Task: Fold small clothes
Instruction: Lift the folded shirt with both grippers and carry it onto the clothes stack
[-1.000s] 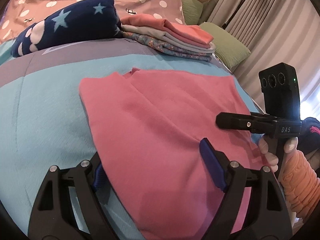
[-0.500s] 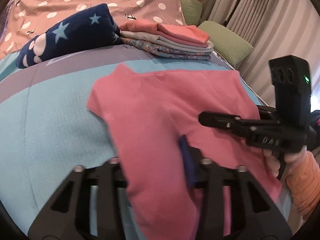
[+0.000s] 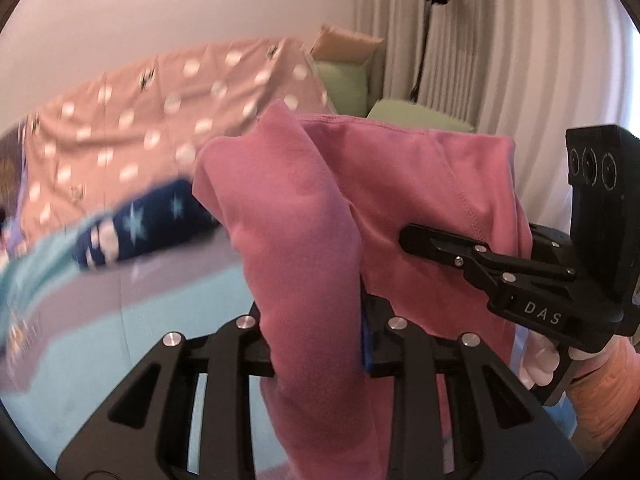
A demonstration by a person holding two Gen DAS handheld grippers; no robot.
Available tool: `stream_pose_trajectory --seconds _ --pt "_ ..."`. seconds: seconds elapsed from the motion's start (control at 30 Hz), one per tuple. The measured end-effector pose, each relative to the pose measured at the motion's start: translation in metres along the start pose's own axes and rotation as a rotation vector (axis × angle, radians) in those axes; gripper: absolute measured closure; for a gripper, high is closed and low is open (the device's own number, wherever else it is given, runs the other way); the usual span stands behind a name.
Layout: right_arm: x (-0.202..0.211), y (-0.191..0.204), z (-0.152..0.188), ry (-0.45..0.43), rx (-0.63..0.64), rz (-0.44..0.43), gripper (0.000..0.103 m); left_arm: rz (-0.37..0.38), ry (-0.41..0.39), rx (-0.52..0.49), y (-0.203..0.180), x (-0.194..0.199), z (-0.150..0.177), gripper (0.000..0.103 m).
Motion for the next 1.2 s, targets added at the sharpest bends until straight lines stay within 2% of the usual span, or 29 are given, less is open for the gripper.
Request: stream_pose_trajectory --seconds 0.13,0.27,0.47,0.6,0.8,0.93,1.07,1.1,1.13,1.17,1.2 --pt "0.014 -0.002 -0.055 -0.093 0.073 0.037 0.081 -0.033 -0.065 -0.08 -0.003 0.007 -0.059 0.075" --pt "0.012 -0.011 -0.107 -0.155 0.132 0.083 0.081 -0.068 -0.111 -0.128 0.008 0.003 -0.114 0.075" --pt "-0.021 -0.033 -0.17 -0.175 0.152 0.124 0.081 -0.117 -0.131 -0.168 0.037 -0.03 -0.176 0.075" --pt "-0.053 -0.046 -0.194 -0.149 0.149 0.144 0.081 -0.149 -0.107 -0.169 0.06 -0.061 -0.2 0.075" --pt "-0.111 -0.066 -0.215 -0.115 0.156 0.166 0.081 -0.214 -0.062 -0.224 0.09 -0.109 -0.217 0.075" --pt "-0.154 -0.085 -0.222 -0.09 0.152 0.183 0.081 -0.218 -0.027 -0.183 0.117 -0.149 -0.22 0.075" --pt "-0.215 -0.106 -0.217 -0.053 0.183 0.206 0.079 -0.242 -0.009 -0.131 0.15 -0.197 -0.206 0.072" --pt "-0.232 -0.118 -0.213 -0.034 0.192 0.256 0.062 -0.274 0.002 -0.121 0.163 -0.216 -0.196 0.061" --pt "-0.252 -0.14 -0.203 -0.002 0.183 0.354 0.052 -0.313 0.028 -0.119 0.174 -0.23 -0.185 0.04" --pt "-0.262 -0.155 -0.193 0.027 0.173 0.414 0.051 -0.357 0.062 -0.119 0.184 -0.243 -0.174 0.031" --pt "-0.271 -0.175 -0.177 0.066 0.16 0.488 0.051 -0.406 0.115 -0.122 0.195 -0.259 -0.154 0.03"
Point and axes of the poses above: each gripper's, at about its wrist camera, not at the fingertips, and x roughly against the way its jaws point, y to its left, z to its underside, the point moved 10 cm from there along -x, roughly the way its jaws point, and after that the axes turned 12 degrees about -x, right-handed, at the moved point
